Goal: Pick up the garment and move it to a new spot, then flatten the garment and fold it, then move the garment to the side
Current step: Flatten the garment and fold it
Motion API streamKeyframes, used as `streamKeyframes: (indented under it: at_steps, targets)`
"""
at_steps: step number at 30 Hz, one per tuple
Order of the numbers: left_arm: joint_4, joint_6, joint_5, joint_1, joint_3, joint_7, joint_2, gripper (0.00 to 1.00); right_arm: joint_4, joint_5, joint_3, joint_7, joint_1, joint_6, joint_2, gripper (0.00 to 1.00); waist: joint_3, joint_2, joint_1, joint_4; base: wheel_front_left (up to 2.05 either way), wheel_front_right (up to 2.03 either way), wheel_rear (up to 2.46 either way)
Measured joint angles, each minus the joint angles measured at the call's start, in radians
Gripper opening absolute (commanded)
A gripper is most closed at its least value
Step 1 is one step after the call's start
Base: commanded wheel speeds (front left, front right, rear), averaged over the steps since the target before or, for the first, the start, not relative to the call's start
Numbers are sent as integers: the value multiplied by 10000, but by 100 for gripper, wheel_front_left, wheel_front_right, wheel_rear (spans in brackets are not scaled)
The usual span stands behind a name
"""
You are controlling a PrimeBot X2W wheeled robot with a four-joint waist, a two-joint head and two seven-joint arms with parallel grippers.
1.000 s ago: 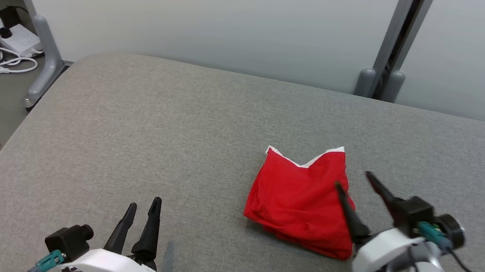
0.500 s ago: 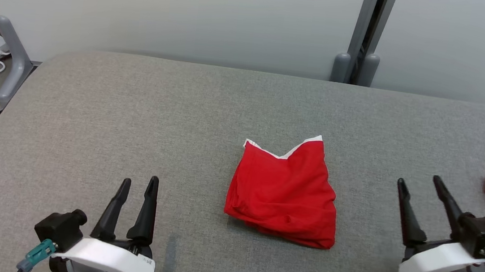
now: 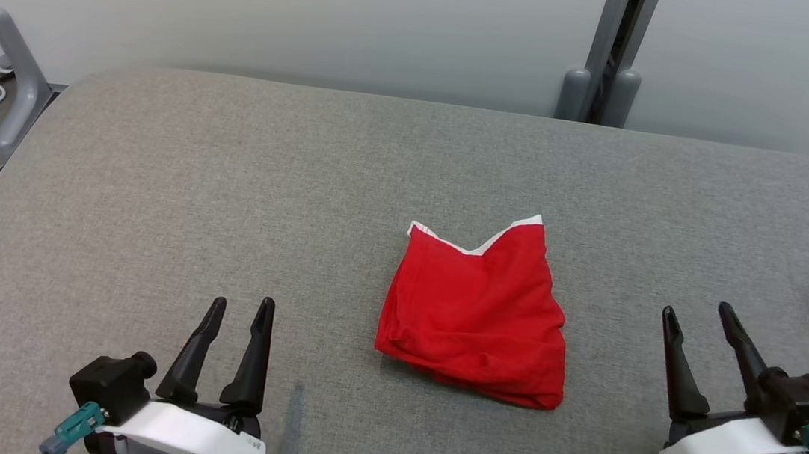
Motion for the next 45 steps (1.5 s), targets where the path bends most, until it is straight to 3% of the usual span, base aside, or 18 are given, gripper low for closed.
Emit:
streamKeyframes:
  at_steps: [1,11,20,25,29,35,45]
  targets:
    - [17,0,0,-13,-46,2,-2,100,31,-27,138,0,-12,0,-50,0,24,0,0,32,0,0,0]
    - [171,-4,13,-182,-314,2,-4,100,1615,1095,2585,428,-925,0,-585,0,292,0,0,559,0,0,0]
    - [397,-13,12,-215,-466,0,4,100,3682,2107,3919,1409,-1438,0,-757,0,457,0,0,1098,0,0,0]
    - [412,4,-4,-189,-376,0,4,100,3766,2801,3921,1517,-1426,2,-943,0,425,0,0,1127,0,0,0]
    - [401,17,-42,-196,-500,0,-2,100,3402,2794,3726,1455,-1610,-2,-1200,0,468,0,0,1177,0,0,0]
    - [343,48,-219,-309,-813,0,-2,100,2928,2477,3561,1488,-2857,0,-1089,0,644,0,0,1371,0,0,0]
    - [322,150,-472,-656,-1273,2,-2,100,5118,2541,3866,2069,-3943,0,-1549,0,1081,0,0,2251,0,0,0]
